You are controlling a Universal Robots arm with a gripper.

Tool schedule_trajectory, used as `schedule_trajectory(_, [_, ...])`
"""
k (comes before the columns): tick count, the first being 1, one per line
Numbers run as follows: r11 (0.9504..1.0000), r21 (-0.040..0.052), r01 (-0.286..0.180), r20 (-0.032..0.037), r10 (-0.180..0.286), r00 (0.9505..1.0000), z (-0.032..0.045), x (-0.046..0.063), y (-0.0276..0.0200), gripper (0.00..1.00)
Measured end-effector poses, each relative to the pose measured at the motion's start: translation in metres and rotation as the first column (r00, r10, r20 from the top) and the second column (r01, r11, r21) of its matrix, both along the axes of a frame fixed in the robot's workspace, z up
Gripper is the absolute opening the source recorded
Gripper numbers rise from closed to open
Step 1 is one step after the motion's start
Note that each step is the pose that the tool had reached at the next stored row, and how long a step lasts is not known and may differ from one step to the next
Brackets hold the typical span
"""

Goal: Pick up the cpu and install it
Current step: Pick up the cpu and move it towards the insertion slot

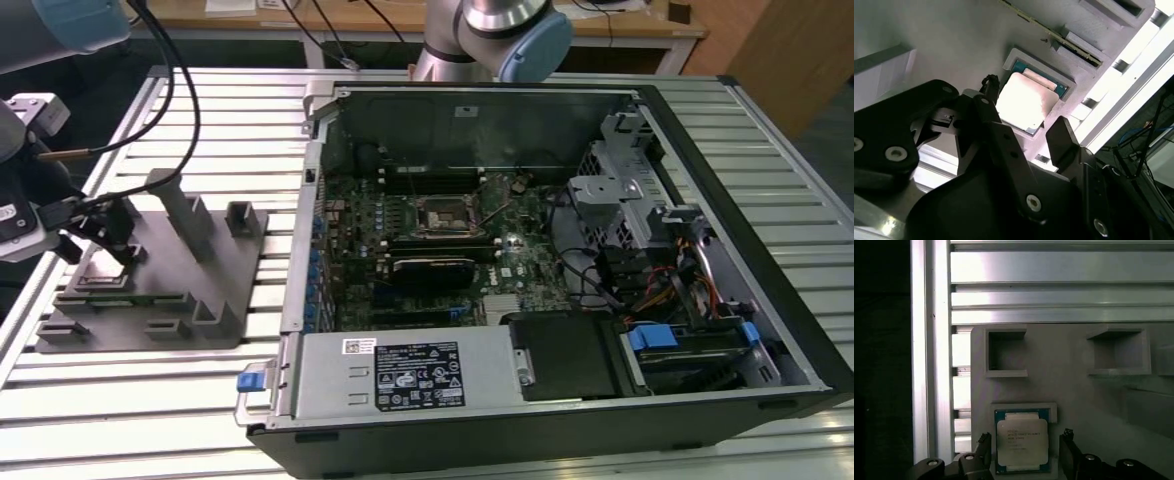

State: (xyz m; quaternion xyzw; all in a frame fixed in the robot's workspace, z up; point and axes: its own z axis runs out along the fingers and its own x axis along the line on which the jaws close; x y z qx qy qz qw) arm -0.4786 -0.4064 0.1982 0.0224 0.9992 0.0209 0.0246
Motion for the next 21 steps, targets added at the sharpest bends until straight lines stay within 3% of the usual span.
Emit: schedule_trajectory(21, [0.9996, -0.0001, -0.028, -0.0003, 0.028, 0.9996, -0.0141, 0.000, 0.0004, 0.65])
